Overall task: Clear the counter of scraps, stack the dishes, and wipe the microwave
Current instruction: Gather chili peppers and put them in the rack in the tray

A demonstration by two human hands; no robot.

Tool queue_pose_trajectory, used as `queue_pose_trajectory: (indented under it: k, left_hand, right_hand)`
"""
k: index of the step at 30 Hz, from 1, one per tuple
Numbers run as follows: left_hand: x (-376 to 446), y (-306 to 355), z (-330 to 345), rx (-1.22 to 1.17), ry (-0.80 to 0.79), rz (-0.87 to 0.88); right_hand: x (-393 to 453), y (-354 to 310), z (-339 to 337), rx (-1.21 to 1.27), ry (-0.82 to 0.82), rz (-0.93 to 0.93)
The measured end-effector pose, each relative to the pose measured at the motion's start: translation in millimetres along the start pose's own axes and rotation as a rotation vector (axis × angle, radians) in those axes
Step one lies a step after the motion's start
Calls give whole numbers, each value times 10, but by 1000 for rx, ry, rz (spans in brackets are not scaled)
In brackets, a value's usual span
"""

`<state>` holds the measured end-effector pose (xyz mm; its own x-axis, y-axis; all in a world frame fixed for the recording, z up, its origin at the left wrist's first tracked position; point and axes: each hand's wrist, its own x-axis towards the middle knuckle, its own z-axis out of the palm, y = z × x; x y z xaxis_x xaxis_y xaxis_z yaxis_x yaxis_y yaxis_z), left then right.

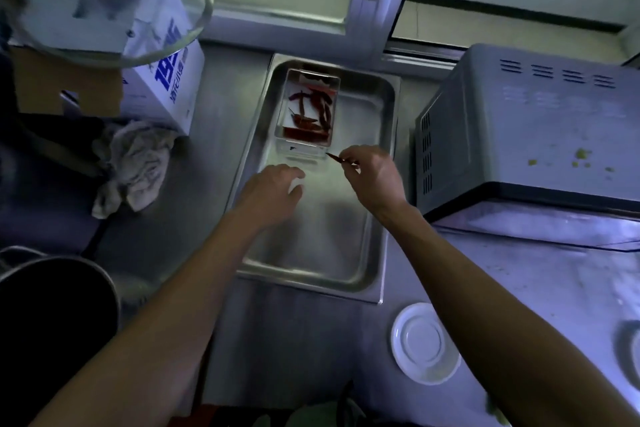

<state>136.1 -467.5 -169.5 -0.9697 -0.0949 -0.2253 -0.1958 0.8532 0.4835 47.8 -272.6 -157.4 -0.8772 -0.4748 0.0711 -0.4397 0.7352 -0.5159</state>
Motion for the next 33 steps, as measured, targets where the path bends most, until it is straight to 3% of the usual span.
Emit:
queue_pose_trajectory:
  k: [9,18,26,33]
  left_hand:
    - [698,-209,-375,98,85,64]
    - [1262,-520,-455,86,93,104]
    - [1380,-657,-300,94,75,139]
    - [1262,-639,-288,105,59,123]
  right_hand:
    - [786,-123,263,-2,40,-40]
    - [1535,-101,658,29,-61,14]
    - [1723,-50,897,22,-175,24]
    - [1535,-25,792,55,-100,41]
